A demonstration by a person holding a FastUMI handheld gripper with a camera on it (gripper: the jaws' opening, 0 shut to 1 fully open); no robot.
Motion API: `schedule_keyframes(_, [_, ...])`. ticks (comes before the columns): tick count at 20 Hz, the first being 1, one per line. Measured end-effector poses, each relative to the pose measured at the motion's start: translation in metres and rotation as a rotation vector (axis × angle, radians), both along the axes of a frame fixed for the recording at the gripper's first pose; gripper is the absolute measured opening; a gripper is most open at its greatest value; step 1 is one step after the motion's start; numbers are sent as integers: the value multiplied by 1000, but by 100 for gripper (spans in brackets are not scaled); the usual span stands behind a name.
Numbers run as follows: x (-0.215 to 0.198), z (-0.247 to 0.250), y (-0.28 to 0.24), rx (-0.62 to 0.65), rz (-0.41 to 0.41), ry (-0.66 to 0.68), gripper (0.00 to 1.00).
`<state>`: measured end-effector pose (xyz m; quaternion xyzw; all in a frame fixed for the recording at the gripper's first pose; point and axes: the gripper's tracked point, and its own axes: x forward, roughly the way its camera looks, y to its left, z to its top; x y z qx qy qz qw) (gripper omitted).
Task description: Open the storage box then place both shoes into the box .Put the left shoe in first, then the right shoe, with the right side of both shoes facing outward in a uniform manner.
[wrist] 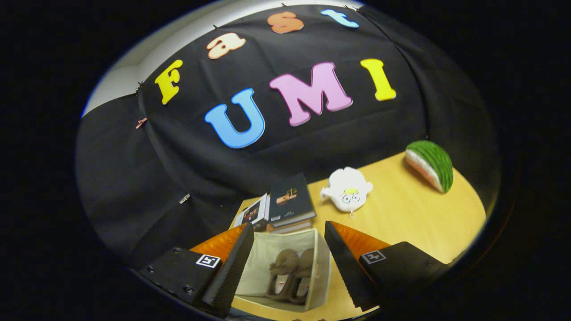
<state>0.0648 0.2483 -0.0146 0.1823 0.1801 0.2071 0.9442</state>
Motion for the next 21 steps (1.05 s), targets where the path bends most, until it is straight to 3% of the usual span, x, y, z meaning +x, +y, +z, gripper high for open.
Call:
schedule_keyframes(4, [8,38,-62,-96,-74,-194,98])
schedule_keyframes(10, [19,59,-145,-288,-166,-367,98])
schedule_keyframes(21, [44,37,-198,-305,-208,-309,98])
